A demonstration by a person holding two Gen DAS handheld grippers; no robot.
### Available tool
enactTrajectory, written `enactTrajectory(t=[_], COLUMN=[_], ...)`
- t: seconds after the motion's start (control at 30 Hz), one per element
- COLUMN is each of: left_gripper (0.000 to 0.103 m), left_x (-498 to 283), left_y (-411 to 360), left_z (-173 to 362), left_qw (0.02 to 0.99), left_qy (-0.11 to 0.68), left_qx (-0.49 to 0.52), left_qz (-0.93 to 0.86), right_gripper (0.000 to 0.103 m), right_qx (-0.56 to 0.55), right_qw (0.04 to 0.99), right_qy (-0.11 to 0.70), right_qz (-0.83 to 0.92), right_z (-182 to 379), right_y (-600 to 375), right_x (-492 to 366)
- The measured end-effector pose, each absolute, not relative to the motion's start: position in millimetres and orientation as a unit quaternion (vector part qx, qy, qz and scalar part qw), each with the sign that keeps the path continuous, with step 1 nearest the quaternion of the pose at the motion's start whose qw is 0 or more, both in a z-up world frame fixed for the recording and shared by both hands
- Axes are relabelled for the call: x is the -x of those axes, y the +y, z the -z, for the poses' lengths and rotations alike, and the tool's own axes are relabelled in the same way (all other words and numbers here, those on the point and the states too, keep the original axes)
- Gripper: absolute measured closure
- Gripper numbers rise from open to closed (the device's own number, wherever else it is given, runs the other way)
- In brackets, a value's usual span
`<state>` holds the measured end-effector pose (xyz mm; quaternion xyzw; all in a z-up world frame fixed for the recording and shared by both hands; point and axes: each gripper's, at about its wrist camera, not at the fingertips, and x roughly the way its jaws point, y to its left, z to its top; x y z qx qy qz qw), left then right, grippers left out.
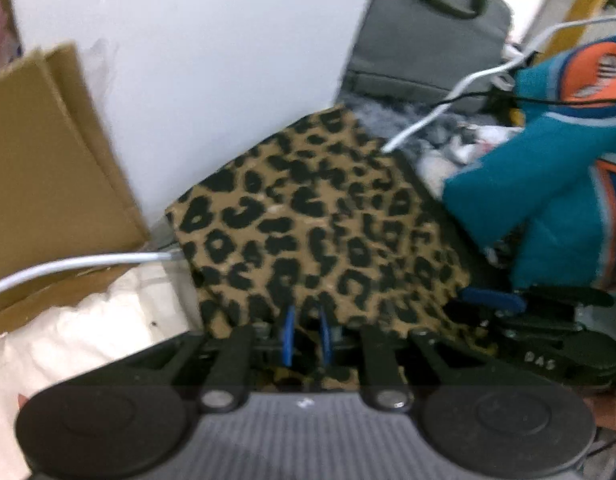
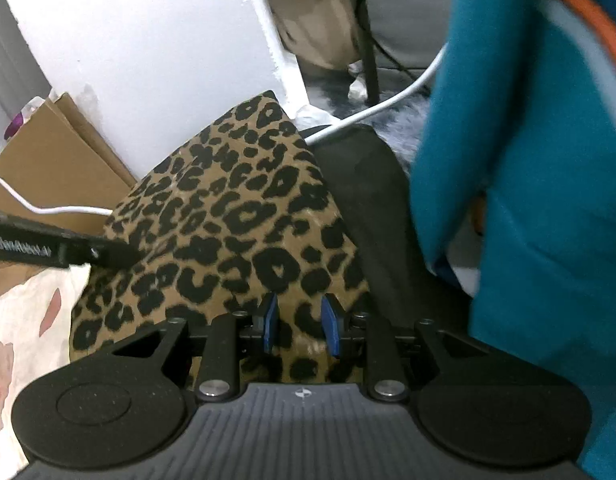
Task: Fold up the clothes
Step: 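Carry the folded leopard garment with both grippers toward the bed's edge beside the teal blanket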
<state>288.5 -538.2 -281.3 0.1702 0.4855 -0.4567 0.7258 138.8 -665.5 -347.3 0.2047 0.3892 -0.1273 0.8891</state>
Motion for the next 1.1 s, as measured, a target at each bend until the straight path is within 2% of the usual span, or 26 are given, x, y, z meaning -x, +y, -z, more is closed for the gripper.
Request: enactTrajectory(t=[0.13,0.3,0.4,0.63,0.8,0.87,1.1], left_gripper=[0.088,0.087,0.086,0.085,0.085,0.092,0.093], left_x=[-272.8,-257.0,-255.0,-247.4,-241.9,-239.3,-213.0], left_y=[-535.1,-531.2,-526.2,-521.8,-516.5,-514.4,-504.7], left_z=[276.5,295.9,305.3,306.6,306.1,305.1,287.2], left_qw=[0.711,0.707,0.708,0.711,0.711,0.711,0.703], left_qy=[0.483,0.481,0.478,0.466,0.469,0.469,0.457], left_qx=[-0.179,-0.212,-0.216,-0.238,-0.247,-0.251,-0.244], left_qz=[0.478,0.474,0.473,0.470,0.462,0.459,0.487], right_gripper=[0.066,0.063,0.055,0.050,0.050,0.050,0.050], right_qx=[-0.202,-0.207,-0.208,-0.207,-0.203,-0.204,-0.188], right_qw=[0.896,0.903,0.901,0.893,0.886,0.882,0.885], right_qy=[0.376,0.361,0.368,0.385,0.397,0.402,0.403], right_qz=[0.123,0.109,0.100,0.105,0.127,0.134,0.139], right_z=[340.9,337.3,346.3,361.5,372.3,375.6,366.4], right_y=[-650.5,-632.2,-621.7,-615.8,-625.1,-627.0,-616.2], right_x=[-124.0,-112.8,-117.2,-97.9,-74.8,-64.9,-48.5])
